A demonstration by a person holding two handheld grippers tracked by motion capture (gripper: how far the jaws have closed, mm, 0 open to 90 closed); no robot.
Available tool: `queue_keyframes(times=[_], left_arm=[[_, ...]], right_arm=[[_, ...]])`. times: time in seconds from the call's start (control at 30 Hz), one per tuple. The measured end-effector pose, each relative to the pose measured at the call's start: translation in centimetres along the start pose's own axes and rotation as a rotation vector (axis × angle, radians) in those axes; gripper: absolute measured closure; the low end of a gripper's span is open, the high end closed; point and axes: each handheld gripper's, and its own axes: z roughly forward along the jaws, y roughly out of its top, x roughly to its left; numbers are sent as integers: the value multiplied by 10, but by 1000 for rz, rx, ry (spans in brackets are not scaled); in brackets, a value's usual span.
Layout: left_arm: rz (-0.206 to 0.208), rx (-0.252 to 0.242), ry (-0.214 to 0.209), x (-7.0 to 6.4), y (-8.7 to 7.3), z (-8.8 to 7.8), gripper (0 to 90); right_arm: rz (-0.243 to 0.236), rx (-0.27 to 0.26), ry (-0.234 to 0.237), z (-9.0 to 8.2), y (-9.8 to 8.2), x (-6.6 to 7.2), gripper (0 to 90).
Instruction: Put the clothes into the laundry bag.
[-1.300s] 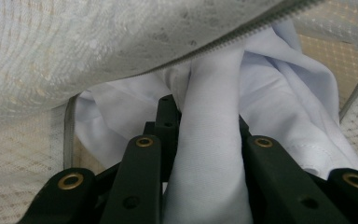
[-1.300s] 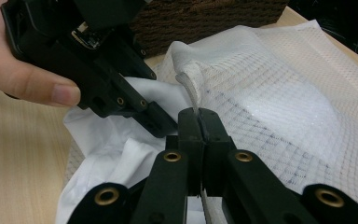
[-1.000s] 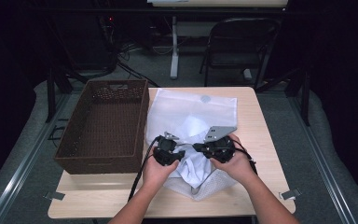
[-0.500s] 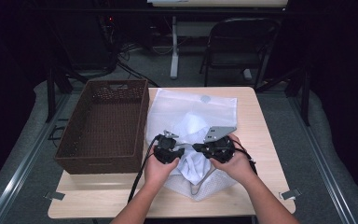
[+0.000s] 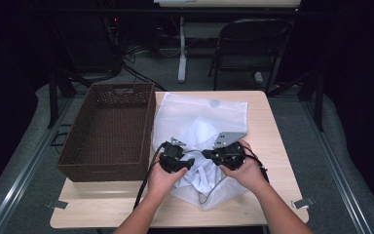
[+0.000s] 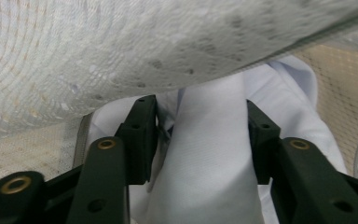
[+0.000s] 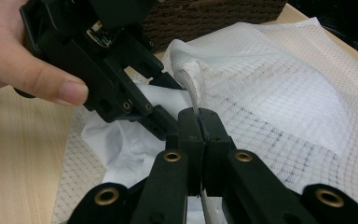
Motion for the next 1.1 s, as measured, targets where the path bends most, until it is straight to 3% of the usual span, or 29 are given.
queue_keyframes(times=[0.13, 0.33, 0.7, 1.1], left_arm=[[-12, -11, -30, -2, 0, -5, 486], [16, -13, -31, -9, -2, -12, 447], [-12, -13, -83, -20, -5, -14, 410], [21, 29, -47, -19, -17, -13, 414]], right_arm=[[1, 0, -1, 0, 0, 0, 891], [2, -1, -2, 0, 0, -1, 891], [2, -2, -2, 0, 0, 0, 891], [6, -4, -1, 0, 0, 0, 891]])
